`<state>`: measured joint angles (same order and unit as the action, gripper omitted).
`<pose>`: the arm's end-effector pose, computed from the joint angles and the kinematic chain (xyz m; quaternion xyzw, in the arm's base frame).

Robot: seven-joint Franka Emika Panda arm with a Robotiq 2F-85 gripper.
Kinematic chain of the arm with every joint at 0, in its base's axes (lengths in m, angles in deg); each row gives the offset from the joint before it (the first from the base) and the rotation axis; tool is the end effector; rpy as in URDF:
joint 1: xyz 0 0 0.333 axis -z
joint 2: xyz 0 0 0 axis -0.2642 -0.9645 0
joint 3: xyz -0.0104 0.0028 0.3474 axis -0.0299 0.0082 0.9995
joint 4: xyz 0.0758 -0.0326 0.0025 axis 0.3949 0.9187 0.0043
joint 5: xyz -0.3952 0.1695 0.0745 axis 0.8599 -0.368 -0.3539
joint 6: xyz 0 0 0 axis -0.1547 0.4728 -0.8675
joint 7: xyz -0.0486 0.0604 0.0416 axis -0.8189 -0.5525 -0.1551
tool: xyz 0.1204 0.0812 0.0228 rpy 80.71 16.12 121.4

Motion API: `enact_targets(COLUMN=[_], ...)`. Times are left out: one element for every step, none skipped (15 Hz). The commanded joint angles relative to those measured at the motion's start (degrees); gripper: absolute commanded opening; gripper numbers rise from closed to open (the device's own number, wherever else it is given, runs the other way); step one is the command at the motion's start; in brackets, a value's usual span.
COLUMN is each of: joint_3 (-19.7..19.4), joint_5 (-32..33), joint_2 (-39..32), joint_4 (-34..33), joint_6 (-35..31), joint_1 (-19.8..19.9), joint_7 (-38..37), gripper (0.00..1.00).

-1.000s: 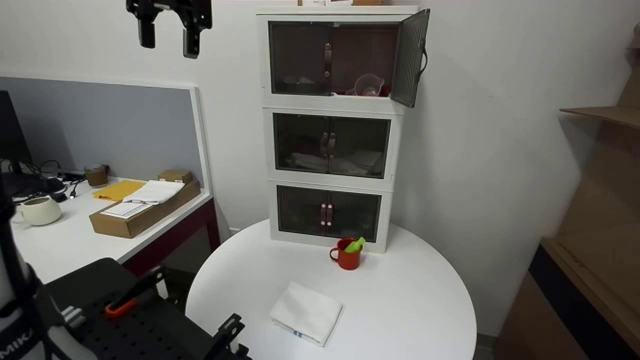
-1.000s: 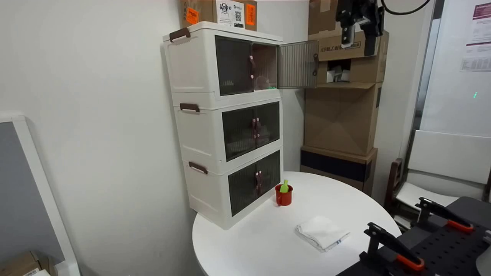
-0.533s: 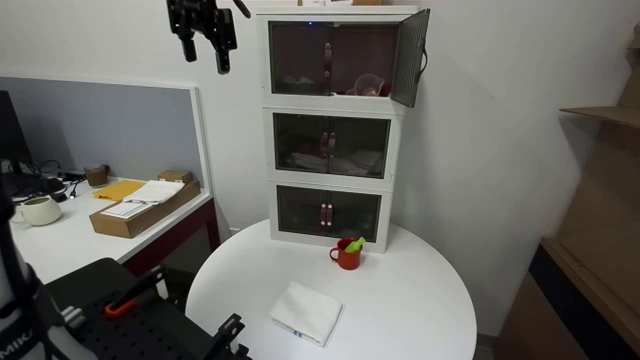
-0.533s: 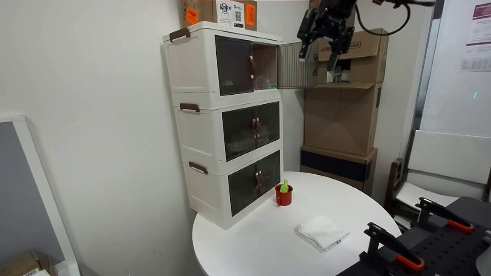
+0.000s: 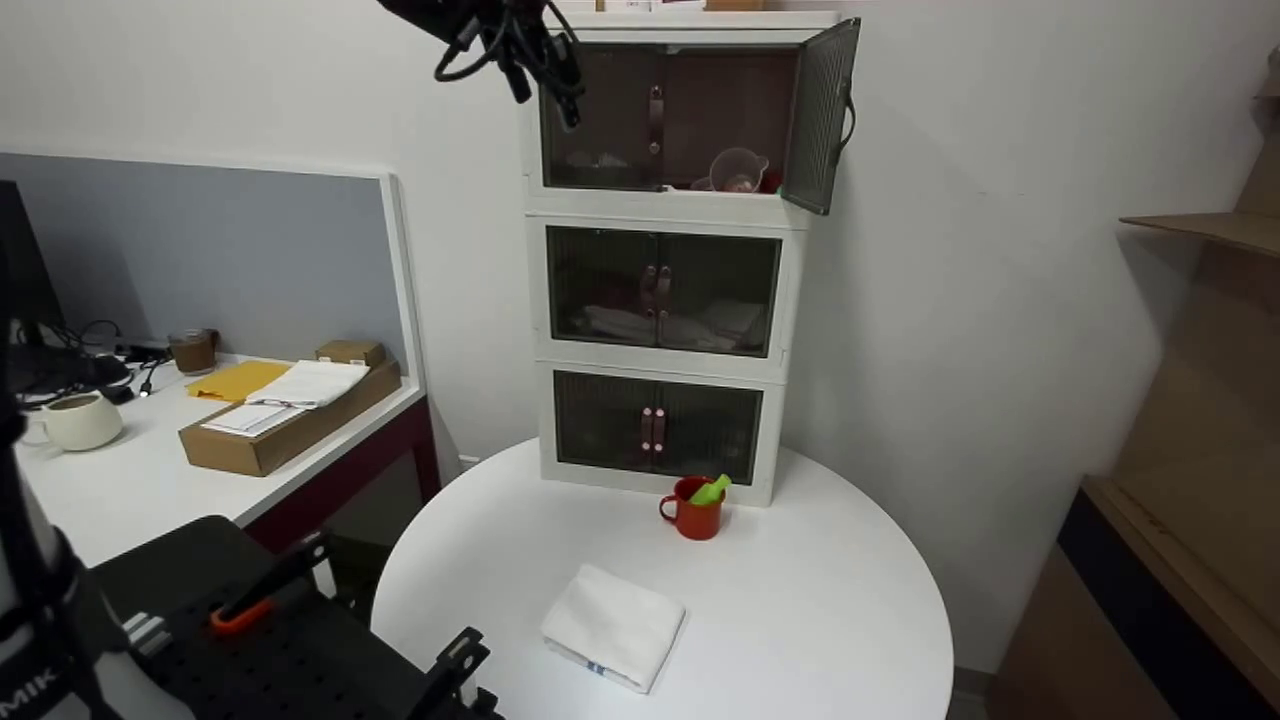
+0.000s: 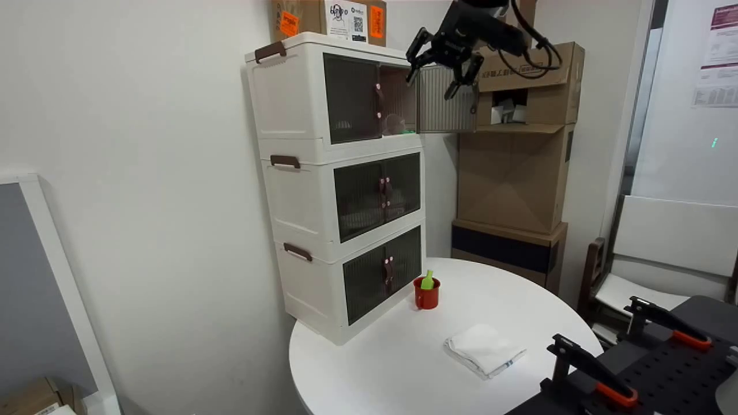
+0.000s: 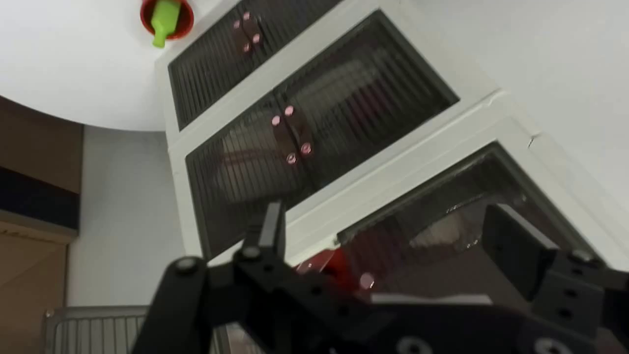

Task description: Pick up the colourless cup from the top compartment of the cabinet and put it on the table.

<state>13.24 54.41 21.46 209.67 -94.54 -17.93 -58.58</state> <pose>0.5104 0.0662 0.4900 -0.9310 0.1351 -0.3161 0.1232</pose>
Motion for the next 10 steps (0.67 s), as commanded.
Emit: enact_targets(joint_3=[0.4,0.6,1.4,0.9,0.2,-1.3,-2.0,-2.5,-2.7,-2.9], joint_5=[1.6,2.1,2.3,1.9,0.8,0.2,-0.7,-1.3,-2.8,-3.2], joint_2=[-6.7,-8.1,-9.3,-10.7,-12.1,-13.9,-15.4,-17.3,-18.8,-20.6], joint_4=[-4.7,-5.4,-6.1,-6.9,-7.9,-9.0,-10.2,-11.6,-13.0,-14.7], joint_6=[-11.0,-13.4,-15.2,-16.8,-17.9,-19.0,-19.8,-20.9,-21.4,-21.8], joint_1=[3.8,5.1,6.9,7.2,6.8,5.5,4.6,3.9,3.4,3.3], joint_7=[-4.5,-5.6,-6.5,-6.3,-5.7,-4.9,-4.0,-3.6,-2.6,-2.7], gripper=[1.0,1.0,1.0,1.0,1.0,1.0,1.0,1.0,1.0,1.0])
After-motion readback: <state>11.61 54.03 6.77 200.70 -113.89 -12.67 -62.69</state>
